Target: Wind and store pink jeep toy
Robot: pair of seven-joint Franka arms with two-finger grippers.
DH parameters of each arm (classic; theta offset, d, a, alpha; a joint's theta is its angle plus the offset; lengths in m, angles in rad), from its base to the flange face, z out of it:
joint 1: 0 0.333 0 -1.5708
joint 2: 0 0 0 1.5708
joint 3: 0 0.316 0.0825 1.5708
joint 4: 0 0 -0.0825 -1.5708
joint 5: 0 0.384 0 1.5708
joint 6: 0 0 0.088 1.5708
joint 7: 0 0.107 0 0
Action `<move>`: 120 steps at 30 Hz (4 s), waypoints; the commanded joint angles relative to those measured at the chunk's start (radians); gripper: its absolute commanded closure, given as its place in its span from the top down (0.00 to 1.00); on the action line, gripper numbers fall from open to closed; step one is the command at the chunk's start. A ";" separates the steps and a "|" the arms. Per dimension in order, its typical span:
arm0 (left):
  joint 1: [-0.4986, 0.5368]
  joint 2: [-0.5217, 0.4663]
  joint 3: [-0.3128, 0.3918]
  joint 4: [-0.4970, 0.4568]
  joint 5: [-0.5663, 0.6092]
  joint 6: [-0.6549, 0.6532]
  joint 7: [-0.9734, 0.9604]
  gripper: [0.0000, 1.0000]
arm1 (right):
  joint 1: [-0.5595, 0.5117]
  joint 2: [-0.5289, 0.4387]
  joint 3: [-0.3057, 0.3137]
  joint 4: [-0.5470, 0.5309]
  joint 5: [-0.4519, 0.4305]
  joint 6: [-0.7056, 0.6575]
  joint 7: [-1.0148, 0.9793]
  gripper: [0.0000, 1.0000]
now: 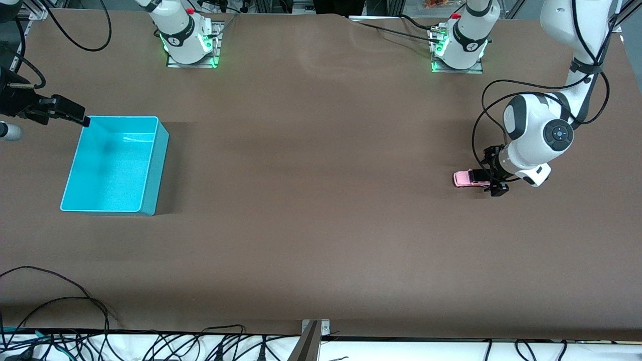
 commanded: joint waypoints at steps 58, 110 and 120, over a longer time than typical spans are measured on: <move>-0.237 0.058 -0.021 -0.004 -0.013 0.065 -0.218 0.13 | 0.002 0.006 0.000 0.024 -0.003 -0.012 0.003 1.00; 0.195 0.107 -0.020 0.034 0.310 0.069 0.011 0.13 | 0.005 0.012 0.008 0.021 -0.003 0.004 0.005 1.00; 0.186 0.098 -0.030 0.107 0.293 -0.003 0.008 0.13 | 0.006 0.012 0.009 0.021 -0.003 0.004 0.005 1.00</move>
